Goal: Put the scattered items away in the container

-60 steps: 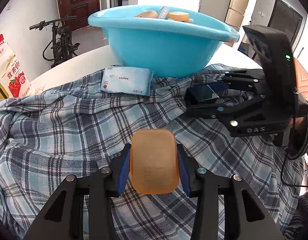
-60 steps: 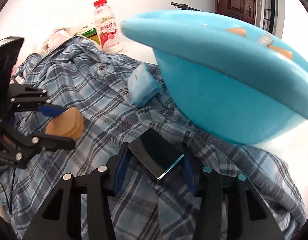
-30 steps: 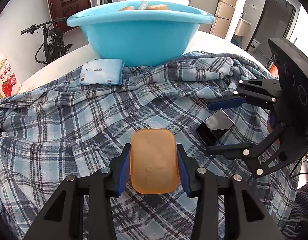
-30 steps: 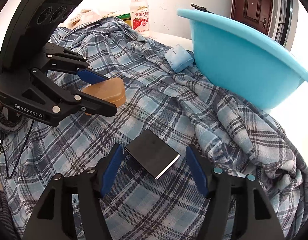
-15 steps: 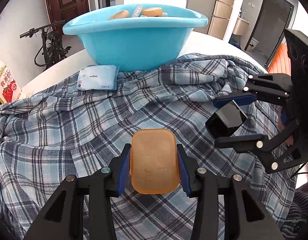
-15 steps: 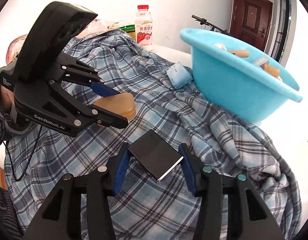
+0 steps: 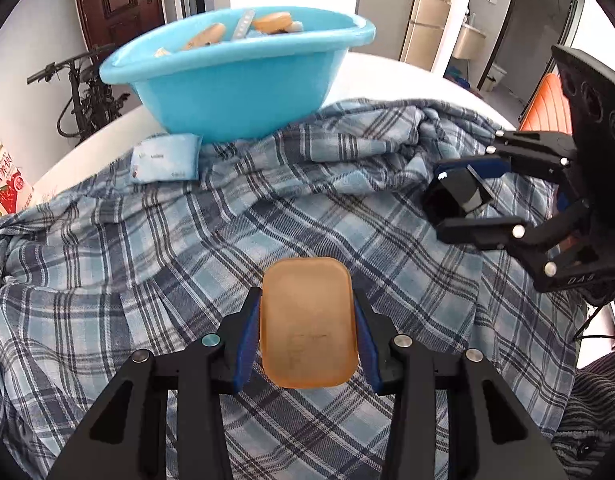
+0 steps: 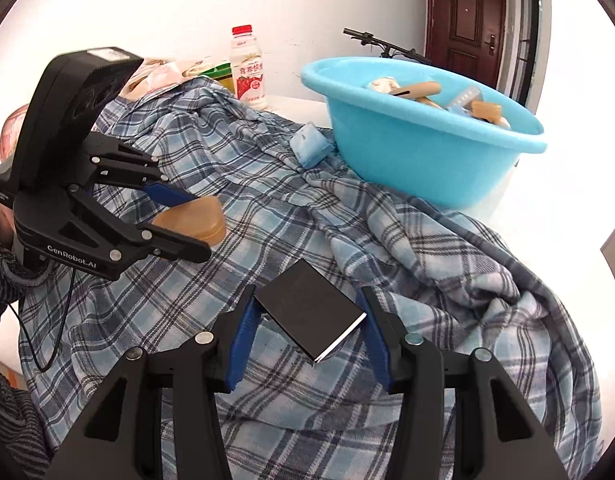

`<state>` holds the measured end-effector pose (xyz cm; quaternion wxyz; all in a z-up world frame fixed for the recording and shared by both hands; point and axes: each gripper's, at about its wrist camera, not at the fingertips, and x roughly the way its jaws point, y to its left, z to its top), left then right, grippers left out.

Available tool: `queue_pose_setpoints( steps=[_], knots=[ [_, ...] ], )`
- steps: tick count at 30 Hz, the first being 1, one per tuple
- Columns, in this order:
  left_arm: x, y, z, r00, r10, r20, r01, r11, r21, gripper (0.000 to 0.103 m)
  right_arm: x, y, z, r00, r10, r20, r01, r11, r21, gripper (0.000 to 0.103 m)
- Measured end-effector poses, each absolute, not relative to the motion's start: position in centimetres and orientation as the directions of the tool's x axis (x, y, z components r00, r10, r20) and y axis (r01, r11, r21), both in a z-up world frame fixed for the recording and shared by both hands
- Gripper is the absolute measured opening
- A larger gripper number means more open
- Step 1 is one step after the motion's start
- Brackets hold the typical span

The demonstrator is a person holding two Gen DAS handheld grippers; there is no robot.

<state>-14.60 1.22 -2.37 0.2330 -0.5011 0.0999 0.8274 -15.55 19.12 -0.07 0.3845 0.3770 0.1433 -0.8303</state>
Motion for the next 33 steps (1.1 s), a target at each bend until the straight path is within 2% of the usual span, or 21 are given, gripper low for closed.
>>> queue_pose_setpoints(
  steps=[33],
  knots=[
    [-13.6, 4.6, 2.1, -0.454, 0.339, -0.824, -0.5, -0.863, -0.079, 0.045, -14.3, 22.9, 5.1, -0.507, -0.597, -0.622, 0.725, -0.685, 0.067, 0.048]
  ],
)
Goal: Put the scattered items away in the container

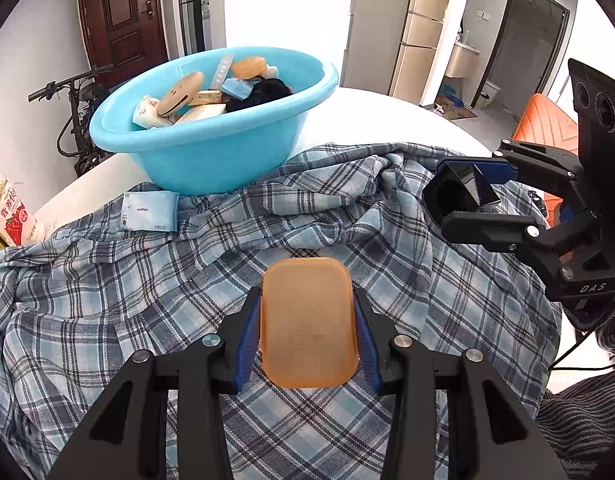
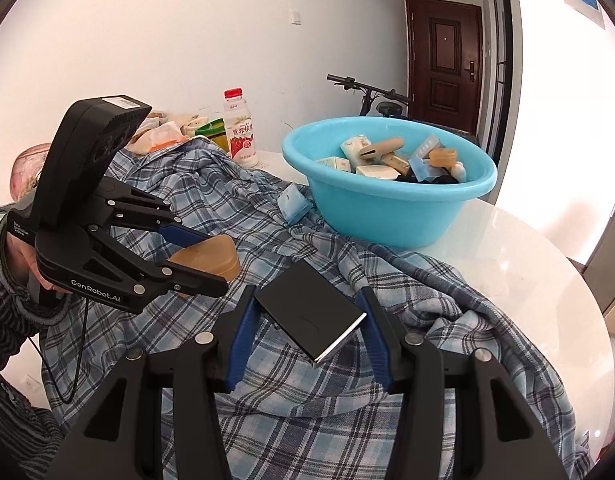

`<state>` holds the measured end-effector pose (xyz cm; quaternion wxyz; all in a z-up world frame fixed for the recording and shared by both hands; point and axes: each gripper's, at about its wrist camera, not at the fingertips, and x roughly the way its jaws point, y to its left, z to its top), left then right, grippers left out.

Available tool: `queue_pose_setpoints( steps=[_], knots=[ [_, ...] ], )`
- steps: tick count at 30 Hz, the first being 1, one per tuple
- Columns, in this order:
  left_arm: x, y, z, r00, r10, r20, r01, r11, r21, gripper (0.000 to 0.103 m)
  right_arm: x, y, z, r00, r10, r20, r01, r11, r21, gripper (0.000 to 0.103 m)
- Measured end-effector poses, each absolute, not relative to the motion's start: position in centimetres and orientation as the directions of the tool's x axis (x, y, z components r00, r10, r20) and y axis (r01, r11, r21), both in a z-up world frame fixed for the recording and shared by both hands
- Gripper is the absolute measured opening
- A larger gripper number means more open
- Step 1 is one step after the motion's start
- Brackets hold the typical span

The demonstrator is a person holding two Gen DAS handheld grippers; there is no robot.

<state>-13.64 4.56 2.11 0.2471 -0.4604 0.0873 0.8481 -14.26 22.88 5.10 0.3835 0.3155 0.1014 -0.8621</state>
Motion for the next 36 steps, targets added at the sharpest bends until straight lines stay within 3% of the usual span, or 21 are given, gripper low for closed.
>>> queue_pose_setpoints(
  steps=[10, 36],
  knots=[
    [-13.3, 4.8, 2.2, -0.452, 0.338, -0.826, -0.502, -0.861, -0.077, 0.045, -13.8, 23.0, 4.8, -0.501, -0.601, -0.623, 0.728, -0.682, 0.072, 0.048],
    [-15.6, 5.4, 7.5, -0.533, 0.363, -0.764, -0.511, -0.858, -0.051, 0.045, -15.6, 23.3, 10.6, -0.575, -0.644, -0.505, 0.731, -0.681, 0.037, 0.048]
  ],
)
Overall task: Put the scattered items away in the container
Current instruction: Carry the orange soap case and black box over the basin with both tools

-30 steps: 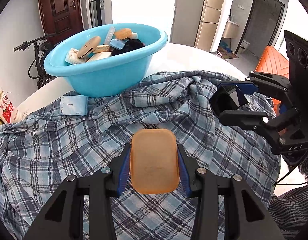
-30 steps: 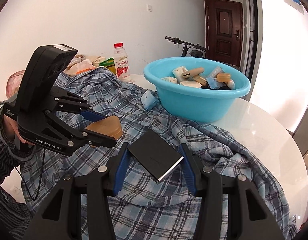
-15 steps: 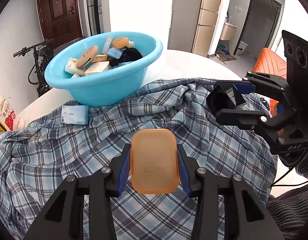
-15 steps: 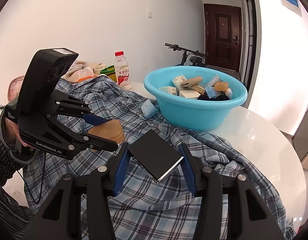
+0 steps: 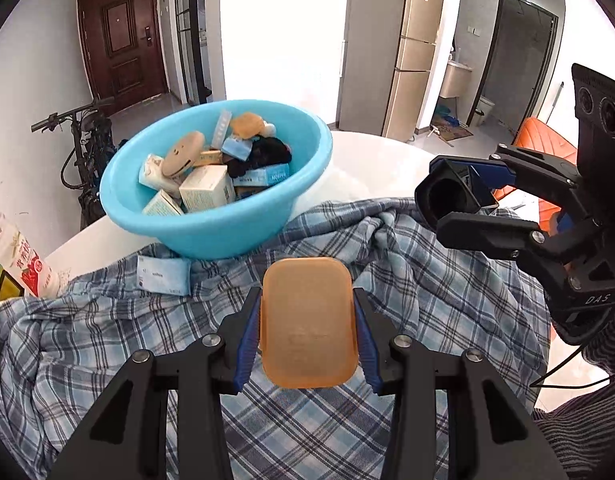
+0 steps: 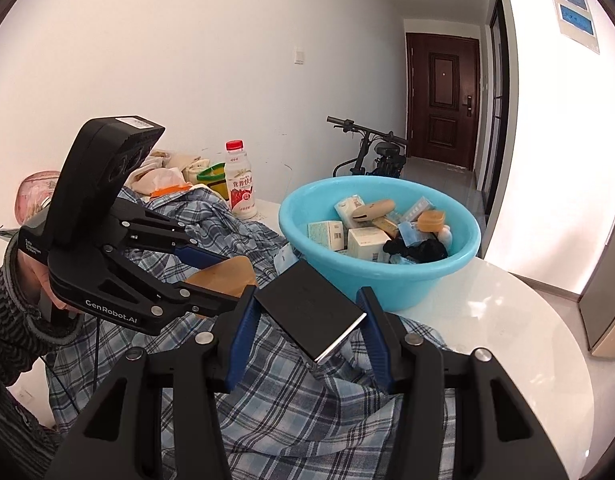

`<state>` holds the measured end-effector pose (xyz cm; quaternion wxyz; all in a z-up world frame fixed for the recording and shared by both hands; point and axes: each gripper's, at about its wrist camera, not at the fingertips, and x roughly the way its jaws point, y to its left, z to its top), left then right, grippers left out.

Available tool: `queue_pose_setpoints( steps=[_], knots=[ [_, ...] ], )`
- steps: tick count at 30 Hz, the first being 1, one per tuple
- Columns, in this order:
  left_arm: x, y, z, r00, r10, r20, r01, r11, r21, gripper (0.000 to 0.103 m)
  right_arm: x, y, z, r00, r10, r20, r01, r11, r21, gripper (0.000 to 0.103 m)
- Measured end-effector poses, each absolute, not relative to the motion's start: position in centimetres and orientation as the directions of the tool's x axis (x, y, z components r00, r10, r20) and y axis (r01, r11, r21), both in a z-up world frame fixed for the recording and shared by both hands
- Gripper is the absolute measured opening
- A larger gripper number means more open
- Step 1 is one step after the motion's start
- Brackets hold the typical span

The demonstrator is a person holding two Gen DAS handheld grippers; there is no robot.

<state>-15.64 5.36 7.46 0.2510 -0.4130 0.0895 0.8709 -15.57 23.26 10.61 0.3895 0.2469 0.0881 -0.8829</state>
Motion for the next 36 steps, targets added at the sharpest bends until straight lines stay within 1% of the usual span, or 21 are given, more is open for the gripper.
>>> queue_pose_setpoints(
  steps=[8, 14, 22, 30, 36],
  knots=[
    [-17.6, 5.2, 8.8, -0.553, 0.358, -0.753, -0.496, -0.867, -0.048, 0.045, -17.4, 22.9, 12.0, -0.588, -0.652, -0.478, 0.729, -0.684, 0.036, 0.048],
    [-19.7, 5.2, 9.7, -0.552, 0.345, -0.759, -0.473, -0.879, -0.055, 0.045, -19.5, 22.8, 12.5, -0.579, -0.656, -0.485, 0.722, -0.689, 0.07, 0.048],
    [-22.8, 5.2, 11.4, -0.589, 0.339, -0.734, -0.455, -0.889, -0.045, 0.045, -23.4, 22.5, 13.4, -0.572, -0.652, -0.498, 0.696, -0.707, 0.126, 0.048],
    [-28.4, 5.0, 12.3, -0.622, 0.303, -0.722, -0.398, -0.916, -0.043, 0.045, -27.6, 21.6, 15.2, -0.604, -0.613, -0.508, 0.662, -0.742, 0.108, 0.048],
    [-34.3, 5.0, 12.9, -0.593, 0.307, -0.744, -0.373, -0.924, -0.085, 0.045, -30.8, 20.2, 15.8, -0.618, -0.59, -0.519, 0.65, -0.755, 0.084, 0.048]
  ],
)
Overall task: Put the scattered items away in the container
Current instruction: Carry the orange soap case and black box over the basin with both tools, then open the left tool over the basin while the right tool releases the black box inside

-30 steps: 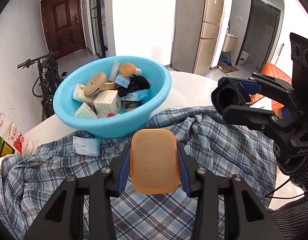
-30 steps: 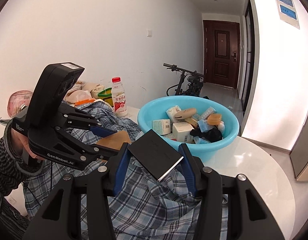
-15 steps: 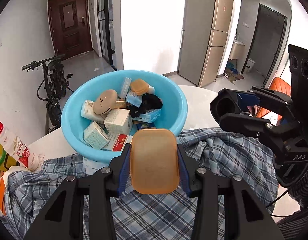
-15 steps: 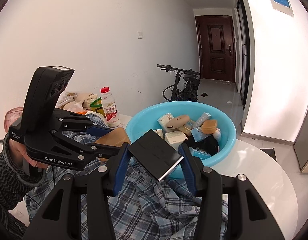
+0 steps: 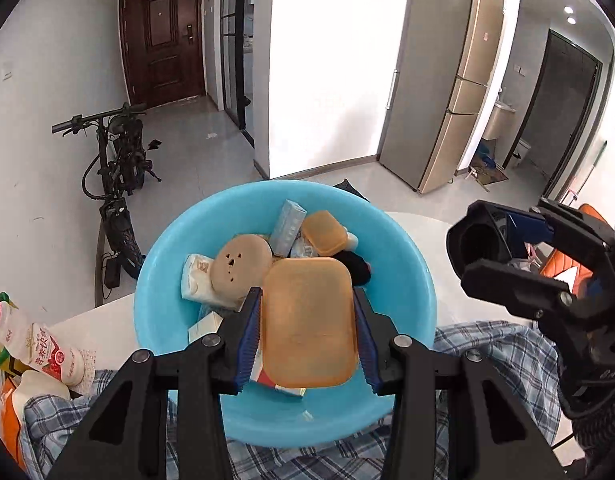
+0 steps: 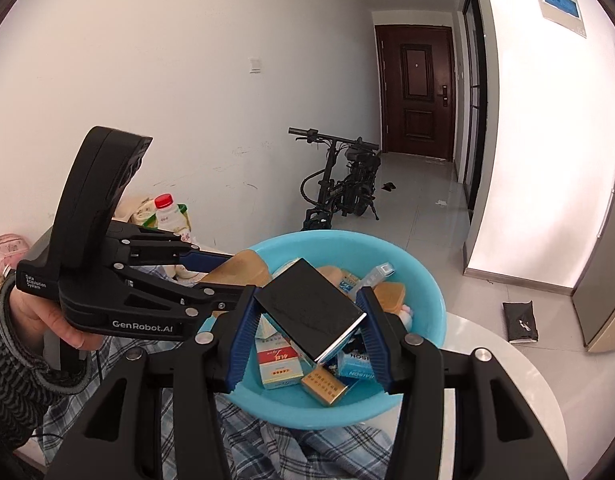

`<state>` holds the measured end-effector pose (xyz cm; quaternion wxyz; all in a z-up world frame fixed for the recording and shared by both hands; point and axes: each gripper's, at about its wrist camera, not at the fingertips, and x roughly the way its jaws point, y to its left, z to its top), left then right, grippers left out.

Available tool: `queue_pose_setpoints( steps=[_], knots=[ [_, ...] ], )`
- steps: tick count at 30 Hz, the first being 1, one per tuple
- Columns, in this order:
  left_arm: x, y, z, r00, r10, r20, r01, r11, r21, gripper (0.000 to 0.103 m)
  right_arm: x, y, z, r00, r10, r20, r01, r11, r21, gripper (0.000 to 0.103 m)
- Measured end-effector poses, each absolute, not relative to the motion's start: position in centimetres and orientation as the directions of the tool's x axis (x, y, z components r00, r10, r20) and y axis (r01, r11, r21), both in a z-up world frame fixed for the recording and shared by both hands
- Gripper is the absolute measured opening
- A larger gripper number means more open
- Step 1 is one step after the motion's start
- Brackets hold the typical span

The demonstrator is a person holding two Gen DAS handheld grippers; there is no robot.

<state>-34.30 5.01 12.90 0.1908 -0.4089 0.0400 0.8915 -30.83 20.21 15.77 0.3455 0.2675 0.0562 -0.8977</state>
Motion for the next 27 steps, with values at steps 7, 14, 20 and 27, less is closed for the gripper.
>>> queue_pose_setpoints(
  steps=[7, 14, 20, 27],
  knots=[
    [-41.5, 6.1, 12.0, -0.6, 0.214, -0.771, -0.28, -0.959, -0.048, 0.045, -34.6, 20.4, 15.0, -0.641, -0.554, -0.531, 0.596, -0.795, 0.112, 0.048],
    [-48.1, 5.9, 9.9, -0.516, 0.304, -0.801, -0.252, -0.947, -0.197, 0.045, -39.8, 20.9, 12.6, -0.621, -0.496, -0.608, 0.52, -0.84, 0.153, 0.048],
    [-51.0, 7.2, 7.6, -0.485, 0.237, -0.842, -0.244, -0.961, -0.13, 0.045, -43.7, 20.7, 10.9, -0.603, -0.442, -0.664, 0.478, -0.867, 0.142, 0.048],
    [-53.4, 6.8, 5.4, -0.454, 0.276, -0.847, -0.228, -0.955, -0.189, 0.045, -45.8, 20.9, 9.4, -0.558, -0.466, -0.687, 0.489, -0.853, 0.182, 0.048]
  ],
)
